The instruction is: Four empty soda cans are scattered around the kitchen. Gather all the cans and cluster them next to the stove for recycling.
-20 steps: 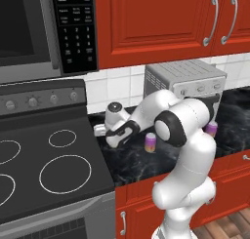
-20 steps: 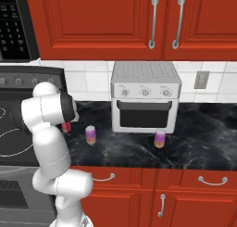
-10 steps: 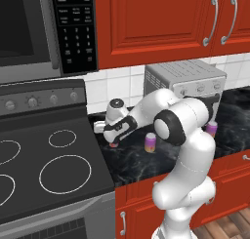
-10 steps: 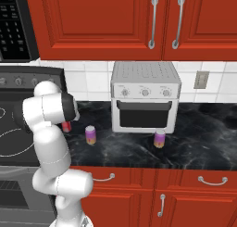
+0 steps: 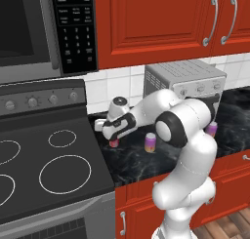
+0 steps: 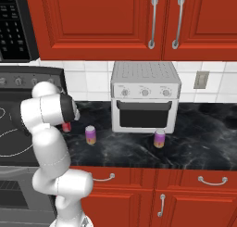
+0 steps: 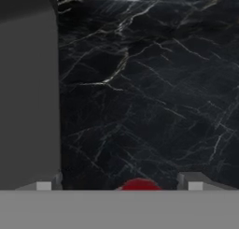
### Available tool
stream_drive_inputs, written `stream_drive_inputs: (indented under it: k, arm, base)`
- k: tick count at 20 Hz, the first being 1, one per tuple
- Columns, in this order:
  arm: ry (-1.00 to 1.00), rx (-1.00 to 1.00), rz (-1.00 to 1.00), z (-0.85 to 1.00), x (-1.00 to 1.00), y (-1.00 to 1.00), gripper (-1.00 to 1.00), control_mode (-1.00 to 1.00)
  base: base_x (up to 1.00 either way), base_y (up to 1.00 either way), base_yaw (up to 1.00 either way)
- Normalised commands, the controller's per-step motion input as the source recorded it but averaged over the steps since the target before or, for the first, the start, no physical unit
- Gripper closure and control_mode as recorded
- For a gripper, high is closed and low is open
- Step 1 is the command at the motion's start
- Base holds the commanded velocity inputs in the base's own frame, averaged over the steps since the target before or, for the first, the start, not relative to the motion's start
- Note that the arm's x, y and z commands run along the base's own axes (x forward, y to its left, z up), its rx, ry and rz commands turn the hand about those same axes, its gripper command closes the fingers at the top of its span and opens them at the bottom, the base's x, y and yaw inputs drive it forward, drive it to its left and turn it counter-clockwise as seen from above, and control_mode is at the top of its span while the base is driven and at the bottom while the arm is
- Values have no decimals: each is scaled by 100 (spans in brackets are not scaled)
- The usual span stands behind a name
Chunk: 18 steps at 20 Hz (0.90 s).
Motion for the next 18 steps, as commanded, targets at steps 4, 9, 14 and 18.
stream_drive_inputs:
  k: [4,9,14,18]
  arm:
    - [-2,3,0,0,-14,0,-100,-100]
    - [-5,1,0,0,-10,0,-100,-100]
    - [-5,0,0,0,-10,0,-100,-100]
    - [-4,1,0,9,-2,0,-100,-100]
  base:
    - [0,0,0]
    - [0,0,0]
    - [0,0,0]
    - [0,0,0]
